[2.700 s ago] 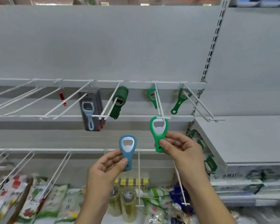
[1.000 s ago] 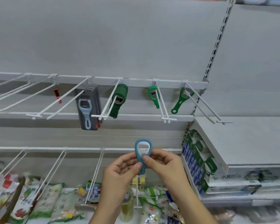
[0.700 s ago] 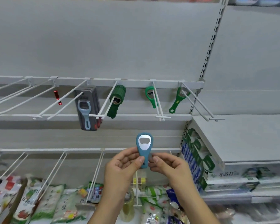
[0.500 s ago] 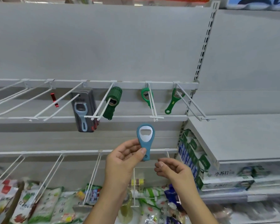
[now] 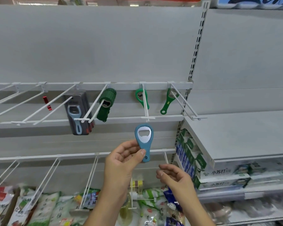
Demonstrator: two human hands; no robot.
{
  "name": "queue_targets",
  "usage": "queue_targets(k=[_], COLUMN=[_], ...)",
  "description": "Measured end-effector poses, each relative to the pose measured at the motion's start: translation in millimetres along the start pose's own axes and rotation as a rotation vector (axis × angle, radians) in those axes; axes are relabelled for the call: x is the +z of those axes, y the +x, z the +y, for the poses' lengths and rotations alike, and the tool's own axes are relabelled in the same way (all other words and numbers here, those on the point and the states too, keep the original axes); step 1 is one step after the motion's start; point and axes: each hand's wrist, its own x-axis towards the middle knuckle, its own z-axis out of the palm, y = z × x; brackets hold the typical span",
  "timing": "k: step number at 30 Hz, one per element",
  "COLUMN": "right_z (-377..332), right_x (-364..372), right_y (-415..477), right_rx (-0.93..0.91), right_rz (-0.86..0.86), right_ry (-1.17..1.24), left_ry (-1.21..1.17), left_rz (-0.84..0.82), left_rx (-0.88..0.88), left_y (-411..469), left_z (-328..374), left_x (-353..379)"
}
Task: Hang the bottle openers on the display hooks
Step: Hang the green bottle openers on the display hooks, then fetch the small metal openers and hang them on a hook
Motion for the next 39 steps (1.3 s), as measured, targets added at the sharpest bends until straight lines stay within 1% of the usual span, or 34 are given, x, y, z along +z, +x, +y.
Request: queue_targets(k=[10, 14, 18, 23, 30, 34, 39], right_z=[1, 0, -5, -13, -15, -14, -15], right_x=[4, 0, -1, 5, 2, -6, -11], right_y=[6, 9, 16, 26, 28, 26, 24], right_rx=[-0.005, -0.018, -0.031, -0.038, -0.057, -0.054, -0.053], right_rz=[-0.040, -0.033, -0.051, -0.043, -0.038, -0.004, 0.026], right_ry=[-0.017, -0.014, -0.028, 0.005, 0.007, 0.012, 0.004], left_ry=[-0.003, 0.010, 0.024, -0.016, 0.060, 0.017, -0.118], left_rz=[0.015, 0.018, 0.040, 0.072, 0.120, 0.125, 0.106], left_rx=[0.031, 0.001, -0.013, -0.054, -0.070, -0.087, -0.145], left_y=[17, 30, 57, 99, 152, 169, 178], left_z=[11, 8, -2, -11, -14, -12, -15], left_x=[13, 21, 25, 32, 42, 47, 59])
